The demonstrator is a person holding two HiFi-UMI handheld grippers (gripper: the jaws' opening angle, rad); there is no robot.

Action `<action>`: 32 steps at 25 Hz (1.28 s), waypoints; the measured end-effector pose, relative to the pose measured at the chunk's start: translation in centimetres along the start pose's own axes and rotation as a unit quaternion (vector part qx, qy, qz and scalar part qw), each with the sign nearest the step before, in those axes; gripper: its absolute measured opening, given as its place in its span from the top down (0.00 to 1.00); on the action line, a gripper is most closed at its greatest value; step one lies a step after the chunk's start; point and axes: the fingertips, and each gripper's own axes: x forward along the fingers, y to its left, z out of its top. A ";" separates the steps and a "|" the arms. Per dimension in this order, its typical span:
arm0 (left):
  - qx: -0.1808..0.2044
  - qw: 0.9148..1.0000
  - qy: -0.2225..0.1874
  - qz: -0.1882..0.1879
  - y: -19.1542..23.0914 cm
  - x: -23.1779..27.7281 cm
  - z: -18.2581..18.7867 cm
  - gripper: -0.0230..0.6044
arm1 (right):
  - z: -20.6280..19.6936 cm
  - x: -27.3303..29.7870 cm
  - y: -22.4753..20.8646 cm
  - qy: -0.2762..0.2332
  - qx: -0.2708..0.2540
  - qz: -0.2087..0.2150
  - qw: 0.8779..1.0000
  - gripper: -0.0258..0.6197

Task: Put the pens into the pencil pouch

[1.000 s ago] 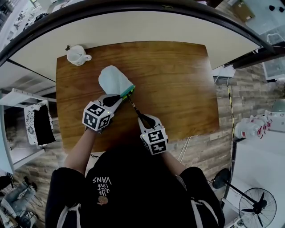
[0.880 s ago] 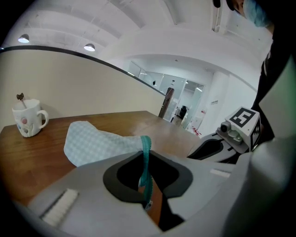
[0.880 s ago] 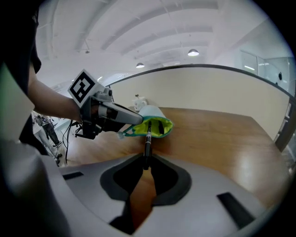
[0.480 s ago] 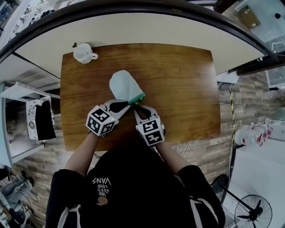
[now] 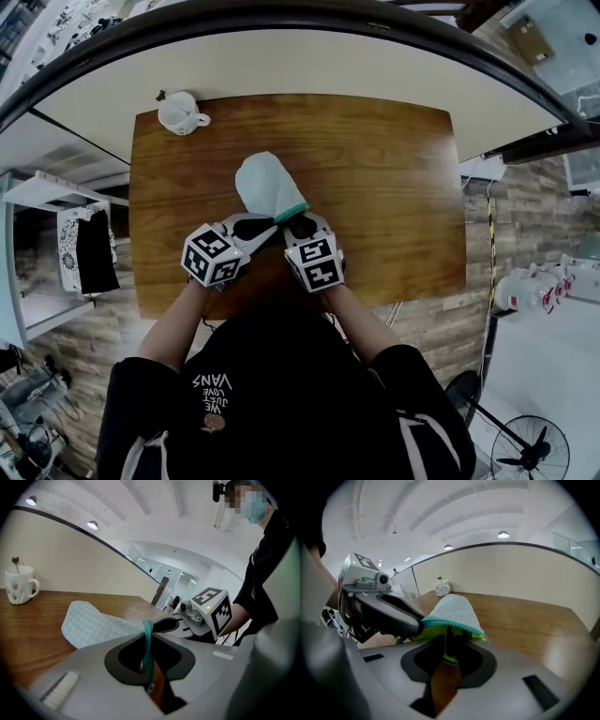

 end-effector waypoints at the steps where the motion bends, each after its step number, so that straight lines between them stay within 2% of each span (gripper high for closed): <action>1: -0.001 1.000 0.000 0.001 0.2 0.1 0.0 0.89 | -0.1 0.0 0.1 0.001 0.005 0.004 1.000 0.86; 7: -0.005 1.000 0.005 0.006 1.1 0.6 -0.1 0.89 | -0.8 -1.1 -0.5 -0.005 0.038 -0.006 0.999 0.85; 19: -0.002 0.999 0.025 0.031 3.4 1.9 -0.8 0.89 | -4.1 -6.9 -2.4 -0.025 0.128 -0.088 0.988 0.85; 24: 0.002 0.998 0.036 0.059 4.1 1.6 -1.6 0.89 | -5.3 -9.1 -1.9 -0.033 0.149 -0.117 0.981 0.85; 27: -0.005 0.997 0.032 0.071 4.0 1.3 -1.9 0.86 | -5.7 -10.2 -1.1 -0.040 0.157 -0.130 0.978 0.85; 30: -0.006 0.997 0.024 0.077 3.4 0.7 -2.0 0.75 | -5.9 -11.4 0.0 -0.048 0.166 -0.138 0.975 0.85; 32: -0.007 0.996 0.013 0.083 2.9 -0.1 -2.0 0.75 | -5.9 -12.2 0.8 -0.055 0.167 -0.143 0.974 0.85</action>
